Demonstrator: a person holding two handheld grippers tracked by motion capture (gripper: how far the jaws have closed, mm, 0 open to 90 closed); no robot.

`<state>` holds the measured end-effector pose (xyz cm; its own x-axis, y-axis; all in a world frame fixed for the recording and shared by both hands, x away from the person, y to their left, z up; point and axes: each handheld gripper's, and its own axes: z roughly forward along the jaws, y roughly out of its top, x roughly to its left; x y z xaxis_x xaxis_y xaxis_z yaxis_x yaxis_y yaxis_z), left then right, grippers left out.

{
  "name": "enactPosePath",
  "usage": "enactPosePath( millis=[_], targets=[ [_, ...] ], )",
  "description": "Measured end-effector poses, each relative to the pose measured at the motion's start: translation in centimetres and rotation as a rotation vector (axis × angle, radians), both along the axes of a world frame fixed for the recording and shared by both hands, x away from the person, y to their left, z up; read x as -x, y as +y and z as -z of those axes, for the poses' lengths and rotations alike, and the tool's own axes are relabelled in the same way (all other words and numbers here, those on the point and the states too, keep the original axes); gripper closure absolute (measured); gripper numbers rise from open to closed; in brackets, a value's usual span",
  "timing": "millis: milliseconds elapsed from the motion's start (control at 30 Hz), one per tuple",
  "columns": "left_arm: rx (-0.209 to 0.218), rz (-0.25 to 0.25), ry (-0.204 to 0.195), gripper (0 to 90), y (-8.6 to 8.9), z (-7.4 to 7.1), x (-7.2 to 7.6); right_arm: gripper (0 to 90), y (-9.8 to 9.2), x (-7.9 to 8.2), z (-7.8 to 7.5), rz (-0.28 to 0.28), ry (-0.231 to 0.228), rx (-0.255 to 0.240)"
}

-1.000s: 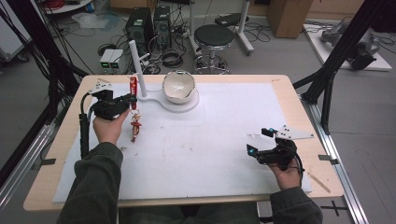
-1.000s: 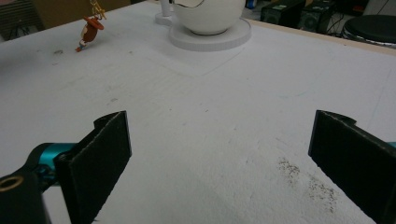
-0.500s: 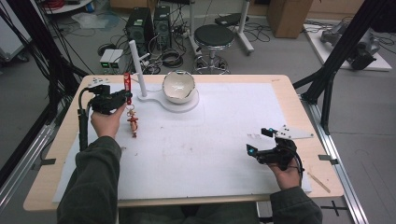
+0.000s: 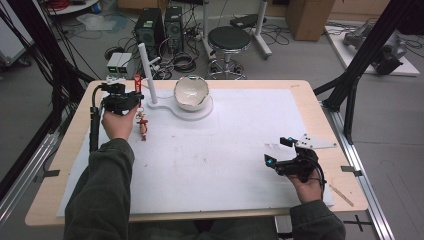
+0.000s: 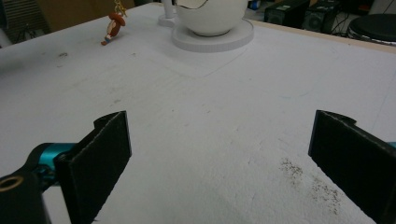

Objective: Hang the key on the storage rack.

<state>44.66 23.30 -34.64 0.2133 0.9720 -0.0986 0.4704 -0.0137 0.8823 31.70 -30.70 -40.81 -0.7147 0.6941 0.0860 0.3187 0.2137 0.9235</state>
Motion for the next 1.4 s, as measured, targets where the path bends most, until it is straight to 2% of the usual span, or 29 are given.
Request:
enactPosePath(
  millis=[333, 433, 533, 867, 1167, 1300, 1400],
  targets=[
    [-0.041, 0.001, 0.0, 73.0, -0.7, 0.0, 0.0, 5.2, 0.0, 0.0, 0.0, 0.0, -0.005, -0.002],
    [-0.063, -0.003, 0.001, 72.9, -0.9, 0.0, -0.1, 5.2, 0.0, 0.0, 0.0, 0.001, -0.006, -0.003],
    [-0.103, -0.009, 0.003, 72.6, -1.4, -0.1, -0.1, 5.1, -0.1, 0.0, 0.0, 0.001, -0.005, -0.004],
    [-0.131, -0.037, 0.006, 72.4, -1.8, -0.2, -0.1, 5.2, -0.1, 0.0, -0.1, 0.001, -0.002, -0.009],
    [-0.113, -0.031, -0.003, 72.4, -2.0, -0.4, -0.1, 5.2, -0.1, 0.1, -0.1, 0.001, -0.002, -0.01],
    [-0.128, -0.038, -0.002, 72.4, -2.2, -0.4, -0.2, 5.2, -0.1, 0.0, -0.1, 0.001, -0.002, -0.01],
    [-0.162, -0.054, -0.002, 72.4, -2.8, -0.3, -0.2, 5.2, -0.1, 0.1, -0.1, 0.002, -0.001, -0.014]
  ],
)
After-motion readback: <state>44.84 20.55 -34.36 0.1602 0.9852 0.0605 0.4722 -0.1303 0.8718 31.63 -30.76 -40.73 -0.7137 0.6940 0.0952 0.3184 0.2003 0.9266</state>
